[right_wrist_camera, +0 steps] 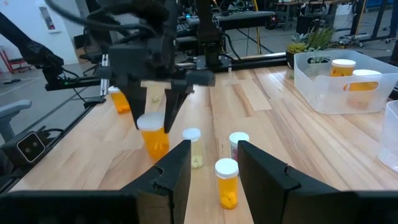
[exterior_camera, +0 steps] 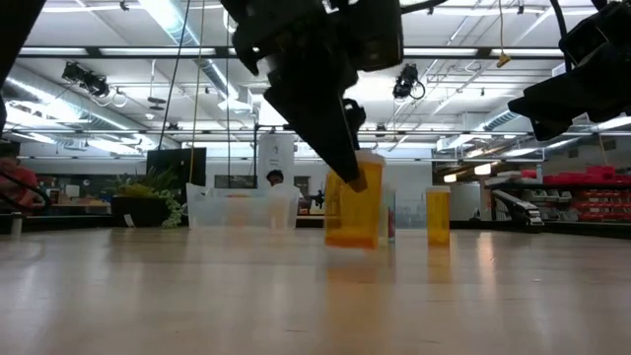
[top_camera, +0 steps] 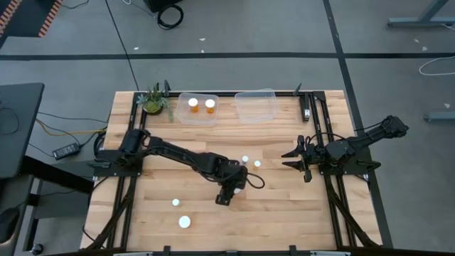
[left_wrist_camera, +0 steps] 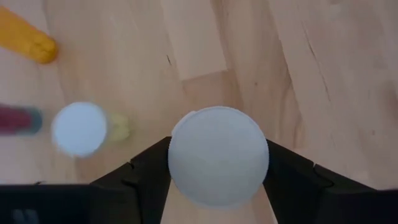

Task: Pick and place medicine bottles into bin by pill shape (circle, oval)
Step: Put the top large orange pill bottle into the left bin

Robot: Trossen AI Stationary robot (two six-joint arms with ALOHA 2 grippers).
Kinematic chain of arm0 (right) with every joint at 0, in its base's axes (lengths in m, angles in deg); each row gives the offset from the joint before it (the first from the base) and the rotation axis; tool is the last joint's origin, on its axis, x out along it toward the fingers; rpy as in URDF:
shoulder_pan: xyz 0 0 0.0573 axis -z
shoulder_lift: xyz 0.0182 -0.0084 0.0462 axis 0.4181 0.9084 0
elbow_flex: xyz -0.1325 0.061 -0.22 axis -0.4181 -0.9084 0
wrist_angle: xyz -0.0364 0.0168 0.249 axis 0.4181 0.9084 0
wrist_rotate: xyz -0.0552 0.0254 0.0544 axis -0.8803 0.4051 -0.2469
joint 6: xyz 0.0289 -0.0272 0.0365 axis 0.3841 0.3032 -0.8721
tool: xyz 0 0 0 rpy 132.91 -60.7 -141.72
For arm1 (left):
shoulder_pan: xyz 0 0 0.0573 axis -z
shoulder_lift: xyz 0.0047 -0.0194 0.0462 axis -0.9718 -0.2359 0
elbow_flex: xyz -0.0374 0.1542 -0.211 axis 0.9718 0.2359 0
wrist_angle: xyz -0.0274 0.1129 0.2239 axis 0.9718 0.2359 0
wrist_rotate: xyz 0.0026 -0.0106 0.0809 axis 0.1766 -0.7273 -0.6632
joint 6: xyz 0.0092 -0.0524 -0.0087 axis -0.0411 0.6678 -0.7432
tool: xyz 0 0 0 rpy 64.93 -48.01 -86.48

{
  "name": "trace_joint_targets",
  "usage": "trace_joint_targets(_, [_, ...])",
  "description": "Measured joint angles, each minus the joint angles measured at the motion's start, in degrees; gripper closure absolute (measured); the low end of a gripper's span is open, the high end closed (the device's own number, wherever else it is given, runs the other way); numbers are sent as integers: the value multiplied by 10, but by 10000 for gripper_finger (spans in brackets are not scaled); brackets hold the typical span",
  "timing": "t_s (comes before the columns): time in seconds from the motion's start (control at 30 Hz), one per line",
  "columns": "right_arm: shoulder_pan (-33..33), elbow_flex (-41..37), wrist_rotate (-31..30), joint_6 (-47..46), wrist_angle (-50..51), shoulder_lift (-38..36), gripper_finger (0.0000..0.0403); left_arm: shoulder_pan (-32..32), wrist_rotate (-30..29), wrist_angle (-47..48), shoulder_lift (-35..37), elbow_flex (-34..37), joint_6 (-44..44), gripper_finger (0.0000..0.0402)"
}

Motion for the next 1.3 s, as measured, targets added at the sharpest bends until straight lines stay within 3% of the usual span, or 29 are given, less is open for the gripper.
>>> trace_joint_targets(0.2, [0, 0, 0, 0, 0, 0, 265, -16, -10, 45, 37, 0, 13, 186])
trace_joint_targets(0.4, [0, 0, 0, 0, 0, 0, 265, -40, -48, 104, 70, 0, 7, 161])
trace_joint_targets(0.7, [0, 0, 0, 0, 0, 0, 265, -100, -100, 245, 103, 0, -17, 186])
trace_joint_targets(0.9, [0, 0, 0, 0, 0, 0, 265, -145, -135, 326, 108, 0, -31, 163])
trace_joint_targets(1.17, [0, 0, 0, 0, 0, 0, 265, -217, -137, 356, 108, 0, -82, 186])
trace_joint_targets(1.3, [0, 0, 0, 0, 0, 0, 265, -256, -138, 359, 108, 0, -112, 175])
